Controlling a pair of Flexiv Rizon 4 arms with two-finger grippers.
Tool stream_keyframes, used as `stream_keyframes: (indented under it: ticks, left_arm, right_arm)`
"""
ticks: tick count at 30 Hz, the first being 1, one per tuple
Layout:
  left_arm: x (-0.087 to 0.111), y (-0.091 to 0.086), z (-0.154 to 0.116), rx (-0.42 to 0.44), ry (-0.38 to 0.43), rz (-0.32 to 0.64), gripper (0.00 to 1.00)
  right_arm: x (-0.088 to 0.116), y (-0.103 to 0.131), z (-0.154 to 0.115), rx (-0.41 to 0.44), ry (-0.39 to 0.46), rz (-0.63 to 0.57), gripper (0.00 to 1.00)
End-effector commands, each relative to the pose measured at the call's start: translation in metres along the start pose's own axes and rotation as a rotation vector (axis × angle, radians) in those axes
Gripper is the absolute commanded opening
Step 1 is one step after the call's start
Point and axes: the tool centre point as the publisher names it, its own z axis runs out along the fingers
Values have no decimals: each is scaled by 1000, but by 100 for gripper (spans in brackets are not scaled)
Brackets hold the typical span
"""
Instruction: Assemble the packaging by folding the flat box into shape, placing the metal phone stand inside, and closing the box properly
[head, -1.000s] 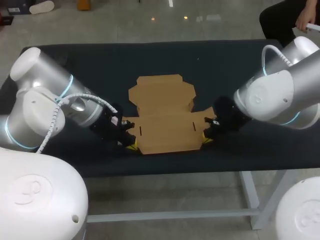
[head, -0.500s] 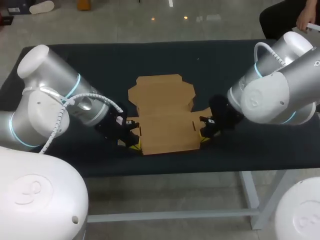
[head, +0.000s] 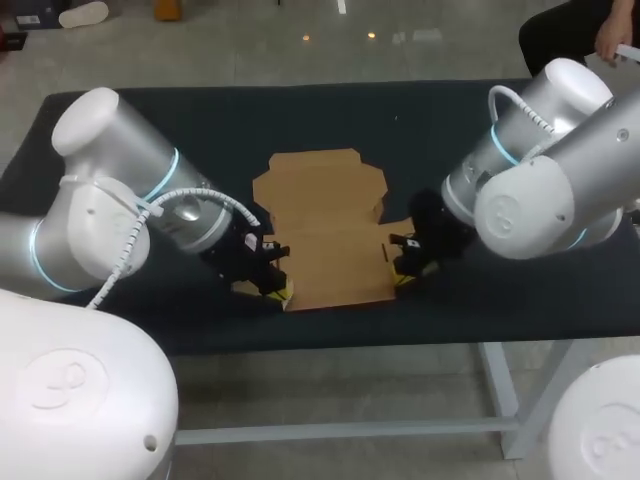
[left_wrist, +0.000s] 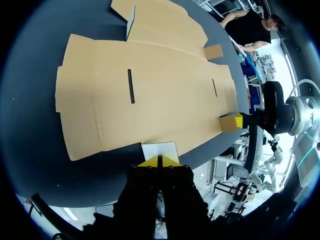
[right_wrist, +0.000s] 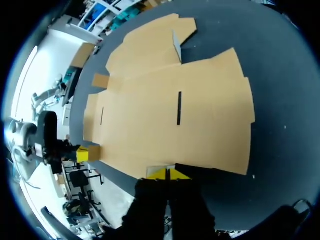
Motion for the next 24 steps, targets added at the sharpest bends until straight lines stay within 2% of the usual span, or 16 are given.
stream_keyframes:
  ticks: [1, 24]
  left_arm:
    - [4, -1, 7, 5, -22, -4, 0]
    - [1, -5, 16, 13, -36, -27, 0]
  right_arm:
    - [6, 0, 4, -7, -46, 5, 0]
    - [11, -7, 9, -7, -105, 20, 0]
